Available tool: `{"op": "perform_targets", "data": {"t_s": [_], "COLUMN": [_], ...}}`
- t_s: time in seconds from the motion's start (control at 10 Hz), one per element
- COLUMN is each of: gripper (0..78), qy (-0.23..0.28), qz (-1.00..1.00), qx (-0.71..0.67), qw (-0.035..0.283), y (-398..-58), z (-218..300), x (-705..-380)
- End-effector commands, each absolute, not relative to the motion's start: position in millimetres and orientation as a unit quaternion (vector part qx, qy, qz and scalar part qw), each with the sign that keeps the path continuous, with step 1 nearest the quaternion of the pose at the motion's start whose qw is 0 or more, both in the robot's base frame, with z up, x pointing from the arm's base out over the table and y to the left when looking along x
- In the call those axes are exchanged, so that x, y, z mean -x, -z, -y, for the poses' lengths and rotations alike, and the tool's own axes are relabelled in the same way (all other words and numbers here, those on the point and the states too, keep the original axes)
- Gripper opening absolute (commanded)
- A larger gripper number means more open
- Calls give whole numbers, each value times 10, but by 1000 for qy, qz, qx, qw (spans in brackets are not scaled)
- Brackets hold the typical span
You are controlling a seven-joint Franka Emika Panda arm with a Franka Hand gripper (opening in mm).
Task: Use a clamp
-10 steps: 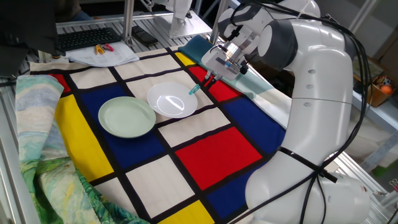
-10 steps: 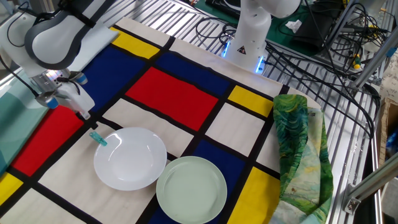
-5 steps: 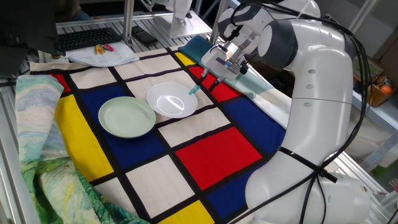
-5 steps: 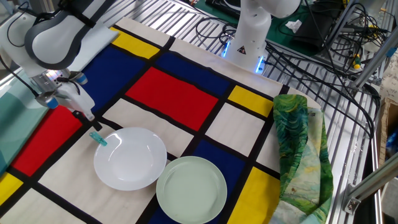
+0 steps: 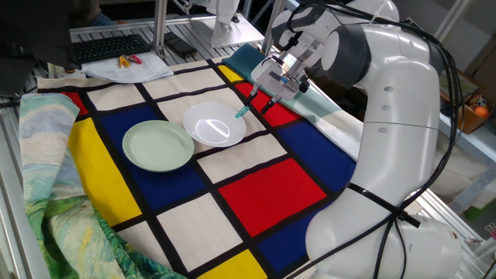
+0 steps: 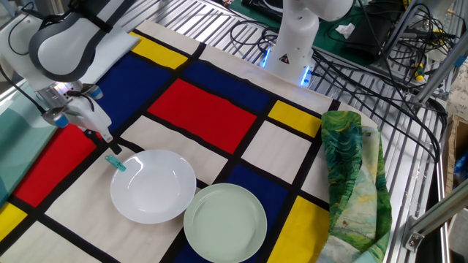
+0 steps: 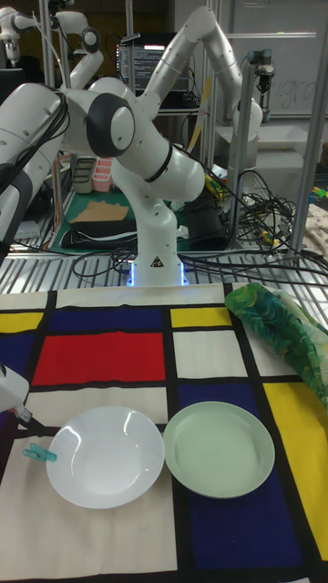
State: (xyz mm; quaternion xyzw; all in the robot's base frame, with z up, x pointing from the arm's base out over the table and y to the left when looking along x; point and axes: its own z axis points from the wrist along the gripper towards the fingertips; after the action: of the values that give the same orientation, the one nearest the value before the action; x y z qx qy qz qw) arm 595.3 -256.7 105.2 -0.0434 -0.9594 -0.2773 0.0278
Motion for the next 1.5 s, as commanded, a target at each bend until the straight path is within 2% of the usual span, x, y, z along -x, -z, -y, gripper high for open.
{"op": "perform_targets", "data": {"t_s": [0.1, 1.4, 1.5], "gripper": [774, 774, 11], "qy": [300, 306, 306], "qz": [953, 952, 952], "qx": [44, 16, 16], "qw": [16, -10, -10], "y": [-1010, -912, -912], "z": [2389, 2378, 2378], "x": [-5945, -6062, -6062]}}
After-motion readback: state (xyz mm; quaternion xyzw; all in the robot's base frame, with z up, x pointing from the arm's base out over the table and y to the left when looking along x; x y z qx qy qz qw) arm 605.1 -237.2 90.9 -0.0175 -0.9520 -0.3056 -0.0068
